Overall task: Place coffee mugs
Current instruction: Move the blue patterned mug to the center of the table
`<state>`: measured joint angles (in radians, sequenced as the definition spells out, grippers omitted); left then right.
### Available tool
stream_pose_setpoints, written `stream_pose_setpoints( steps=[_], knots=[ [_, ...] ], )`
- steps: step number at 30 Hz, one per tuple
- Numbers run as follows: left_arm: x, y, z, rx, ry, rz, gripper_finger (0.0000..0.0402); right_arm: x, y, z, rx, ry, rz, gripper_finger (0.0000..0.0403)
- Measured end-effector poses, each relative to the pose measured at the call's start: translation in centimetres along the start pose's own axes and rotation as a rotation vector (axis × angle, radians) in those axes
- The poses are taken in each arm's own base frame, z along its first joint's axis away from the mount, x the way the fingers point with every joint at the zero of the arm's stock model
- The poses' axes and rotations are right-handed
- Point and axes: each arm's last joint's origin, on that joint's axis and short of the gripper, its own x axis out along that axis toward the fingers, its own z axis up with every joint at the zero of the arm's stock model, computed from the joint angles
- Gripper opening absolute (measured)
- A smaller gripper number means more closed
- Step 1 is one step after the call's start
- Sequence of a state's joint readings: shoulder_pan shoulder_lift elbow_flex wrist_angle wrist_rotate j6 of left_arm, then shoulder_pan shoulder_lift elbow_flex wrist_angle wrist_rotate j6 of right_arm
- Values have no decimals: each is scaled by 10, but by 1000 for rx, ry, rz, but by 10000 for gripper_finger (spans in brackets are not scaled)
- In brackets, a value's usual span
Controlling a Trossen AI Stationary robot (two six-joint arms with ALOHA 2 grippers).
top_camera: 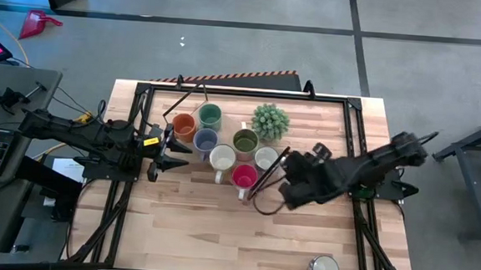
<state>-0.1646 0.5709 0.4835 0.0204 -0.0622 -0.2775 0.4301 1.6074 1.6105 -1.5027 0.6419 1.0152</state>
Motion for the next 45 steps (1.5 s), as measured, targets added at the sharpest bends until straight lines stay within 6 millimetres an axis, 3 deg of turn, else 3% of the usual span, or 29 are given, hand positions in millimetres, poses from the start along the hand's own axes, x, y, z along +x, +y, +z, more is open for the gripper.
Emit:
stream_pose_setpoints(
  steps=[6,11,19,23,30,35,45],
  knots=[
    [0,0,0,-19,-2,6,179,1,-23,-38,47,-119,154,145],
    [0,1,0,-83,-11,33,179,9,-56,-68,110,-166,278,145],
    [0,1,1,-127,-22,35,179,28,-92,-110,99,-116,625,145],
    [0,1,2,-64,-25,33,179,42,-95,-126,52,-137,753,145],
    [0,-2,12,41,-131,7,179,67,-86,-143,10,-211,797,145],
    [1,-4,19,-24,-209,-16,179,76,-76,-146,74,-249,866,145],
    [21,-3,9,-217,-131,-25,179,69,-69,-147,-35,-198,1126,145]
  ],
)
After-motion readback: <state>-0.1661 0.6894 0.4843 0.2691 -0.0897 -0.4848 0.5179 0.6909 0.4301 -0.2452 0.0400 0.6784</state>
